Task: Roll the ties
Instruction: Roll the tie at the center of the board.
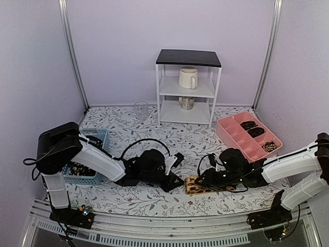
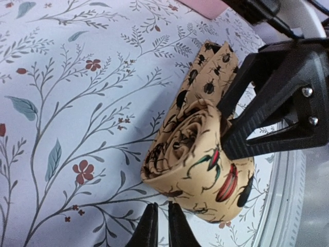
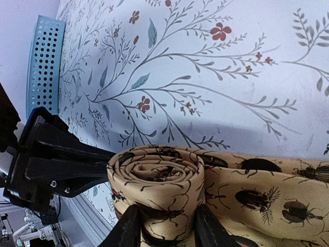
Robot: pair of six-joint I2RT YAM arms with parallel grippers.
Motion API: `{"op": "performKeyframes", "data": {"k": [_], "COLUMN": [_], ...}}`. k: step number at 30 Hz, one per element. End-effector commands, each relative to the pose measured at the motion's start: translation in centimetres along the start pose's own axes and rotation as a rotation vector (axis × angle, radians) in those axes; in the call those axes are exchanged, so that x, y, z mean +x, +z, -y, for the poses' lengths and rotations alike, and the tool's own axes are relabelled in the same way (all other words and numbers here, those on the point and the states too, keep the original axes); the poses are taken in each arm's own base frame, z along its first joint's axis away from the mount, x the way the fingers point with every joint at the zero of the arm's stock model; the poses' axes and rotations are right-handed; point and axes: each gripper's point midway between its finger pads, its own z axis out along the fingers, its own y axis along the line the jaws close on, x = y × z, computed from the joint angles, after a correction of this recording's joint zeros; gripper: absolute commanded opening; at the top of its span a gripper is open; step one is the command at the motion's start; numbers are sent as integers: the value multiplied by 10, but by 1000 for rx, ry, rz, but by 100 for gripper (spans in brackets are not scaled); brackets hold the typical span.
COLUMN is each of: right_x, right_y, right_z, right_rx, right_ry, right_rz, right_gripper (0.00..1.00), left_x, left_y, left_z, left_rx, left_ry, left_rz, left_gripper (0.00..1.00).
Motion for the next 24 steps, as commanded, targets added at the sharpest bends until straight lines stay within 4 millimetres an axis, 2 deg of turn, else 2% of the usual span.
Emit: {"op": "performKeyframes", "data": {"k": [1,7,12,17,24], "right_x": [6,9,9,9,7], "right_y": [-6,-12,-10,1,24], "right_z": [22,33,29,18,-5], "right_rx": [58,42,-24,-72,-109], "right_ry": [24,52,71,77,90], "right_rz": [22,39,34,5,-38], "right_gripper": [36,36,37,36,34], "left_x": [-16,-22,-30,-40,-41], "left_y": [-2,-3,-8,-34,-91], "left_z": [16,21,19,-13,-63], "left_rx": [11,26,8,-92,-270], "left_ry": [17,4,-7,-69,-134], "left_rz": [28,42,69,105,163], "left_gripper": [11,25,26,25,24]}}
